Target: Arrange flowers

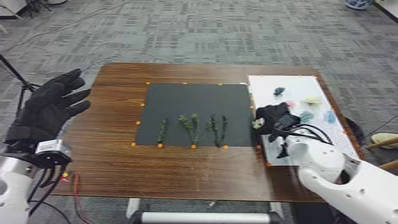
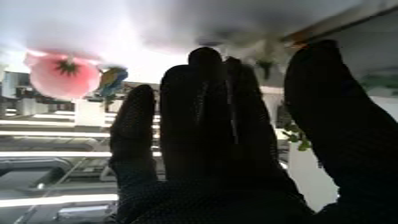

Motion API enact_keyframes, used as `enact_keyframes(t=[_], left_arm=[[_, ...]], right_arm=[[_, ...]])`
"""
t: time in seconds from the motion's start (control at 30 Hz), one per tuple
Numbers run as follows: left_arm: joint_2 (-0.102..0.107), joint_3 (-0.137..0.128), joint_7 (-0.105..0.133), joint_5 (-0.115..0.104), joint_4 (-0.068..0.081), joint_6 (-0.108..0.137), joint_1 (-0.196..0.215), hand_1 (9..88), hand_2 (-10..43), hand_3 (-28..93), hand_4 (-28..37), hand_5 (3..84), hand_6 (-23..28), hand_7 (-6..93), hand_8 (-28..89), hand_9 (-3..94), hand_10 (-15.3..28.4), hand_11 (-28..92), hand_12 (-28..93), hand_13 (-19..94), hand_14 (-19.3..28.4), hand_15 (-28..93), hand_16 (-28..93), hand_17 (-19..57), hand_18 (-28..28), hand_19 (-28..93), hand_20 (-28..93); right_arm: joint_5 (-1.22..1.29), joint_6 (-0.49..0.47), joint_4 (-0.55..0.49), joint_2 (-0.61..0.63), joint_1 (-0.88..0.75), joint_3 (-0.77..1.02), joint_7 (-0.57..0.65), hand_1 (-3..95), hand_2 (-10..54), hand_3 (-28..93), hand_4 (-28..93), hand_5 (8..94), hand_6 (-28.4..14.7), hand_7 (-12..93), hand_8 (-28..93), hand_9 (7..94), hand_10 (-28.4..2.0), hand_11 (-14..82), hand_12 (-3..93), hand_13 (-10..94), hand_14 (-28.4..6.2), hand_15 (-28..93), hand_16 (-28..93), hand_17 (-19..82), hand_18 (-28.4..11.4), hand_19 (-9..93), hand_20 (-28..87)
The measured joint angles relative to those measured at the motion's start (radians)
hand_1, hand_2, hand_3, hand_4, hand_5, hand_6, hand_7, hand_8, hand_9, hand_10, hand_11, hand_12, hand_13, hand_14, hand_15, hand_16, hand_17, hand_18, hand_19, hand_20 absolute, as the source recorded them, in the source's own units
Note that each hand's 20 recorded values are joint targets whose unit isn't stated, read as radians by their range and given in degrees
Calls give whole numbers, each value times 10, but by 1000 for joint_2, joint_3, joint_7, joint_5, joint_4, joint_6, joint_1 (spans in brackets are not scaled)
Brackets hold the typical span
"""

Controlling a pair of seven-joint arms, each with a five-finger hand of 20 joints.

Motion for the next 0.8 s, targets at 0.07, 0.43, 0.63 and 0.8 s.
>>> enact_keyframes(t=[0.07,0.43,0.63,0.8], left_arm=[[0,0,0,0,0,0,0,258,-28,684,-268,222,14,236,-112,173,95,227,190,99,132,447,-57,-104,195,392,98],[-3,-3,1,0,-1,0,6,257,-29,686,-269,222,14,235,-112,173,95,227,191,99,132,446,-57,-104,195,392,98],[-7,-4,1,0,-1,1,7,258,-28,686,-268,222,14,235,-111,173,95,226,191,99,132,445,-57,-104,195,392,98],[-8,-7,1,0,-2,1,9,257,-29,687,-268,222,14,235,-112,173,94,226,191,99,132,445,-57,-104,195,392,98]], right_arm=[[-6,1,3,-10,3,-1,11,375,-95,850,-283,517,13,406,-173,539,-95,465,357,532,-70,761,339,203,-186,733,541],[-22,42,32,-43,38,-47,39,492,-95,796,-283,691,50,544,58,772,-35,334,609,667,-52,759,433,274,-192,759,549],[-22,83,46,-48,32,-47,28,481,-95,830,-283,712,39,514,98,793,-37,321,620,682,-54,768,424,281,-195,763,553],[-13,259,74,-48,75,-134,31,480,-95,840,-283,719,36,504,106,798,-38,321,620,687,-54,768,431,284,-197,766,556]])
